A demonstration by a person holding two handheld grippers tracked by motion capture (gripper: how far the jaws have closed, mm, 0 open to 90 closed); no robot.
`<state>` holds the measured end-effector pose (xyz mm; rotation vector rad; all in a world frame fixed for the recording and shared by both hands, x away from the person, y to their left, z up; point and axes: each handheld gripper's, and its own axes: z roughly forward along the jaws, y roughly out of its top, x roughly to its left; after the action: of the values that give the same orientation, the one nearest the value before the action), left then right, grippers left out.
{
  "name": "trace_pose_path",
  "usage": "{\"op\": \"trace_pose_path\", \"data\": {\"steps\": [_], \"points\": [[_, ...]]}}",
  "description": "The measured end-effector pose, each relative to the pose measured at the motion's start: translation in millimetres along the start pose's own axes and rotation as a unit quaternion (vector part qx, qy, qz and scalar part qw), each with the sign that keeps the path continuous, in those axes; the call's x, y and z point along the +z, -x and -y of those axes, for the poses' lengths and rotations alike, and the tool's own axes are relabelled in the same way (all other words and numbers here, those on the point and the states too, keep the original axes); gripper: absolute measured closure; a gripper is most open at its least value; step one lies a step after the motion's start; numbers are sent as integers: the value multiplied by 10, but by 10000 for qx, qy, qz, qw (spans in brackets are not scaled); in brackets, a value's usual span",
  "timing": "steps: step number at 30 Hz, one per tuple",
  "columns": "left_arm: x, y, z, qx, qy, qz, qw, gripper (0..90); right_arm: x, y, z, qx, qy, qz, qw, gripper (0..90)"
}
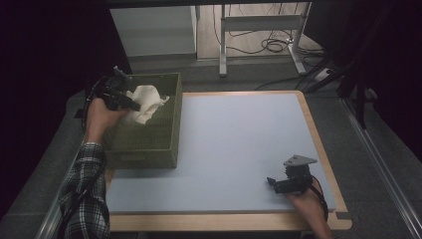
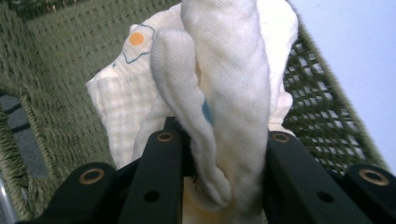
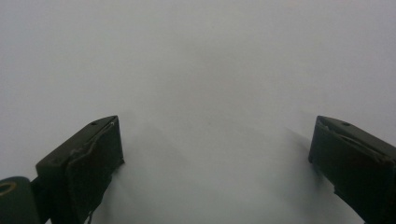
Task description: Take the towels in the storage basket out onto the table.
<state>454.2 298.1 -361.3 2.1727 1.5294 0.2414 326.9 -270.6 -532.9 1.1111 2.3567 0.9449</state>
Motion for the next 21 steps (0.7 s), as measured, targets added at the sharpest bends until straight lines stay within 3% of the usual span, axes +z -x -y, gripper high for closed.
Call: {"op": "trace_pose_path", "data": {"steps": [10, 21], "points": [[-368, 169, 16, 248, 294, 150, 9991, 760, 1, -2, 0, 11, 1, -2, 10000, 29], [-591, 409, -28, 541, 483, 286, 9970, 760, 1, -1, -1, 6, 6, -4, 10000, 29]]}}
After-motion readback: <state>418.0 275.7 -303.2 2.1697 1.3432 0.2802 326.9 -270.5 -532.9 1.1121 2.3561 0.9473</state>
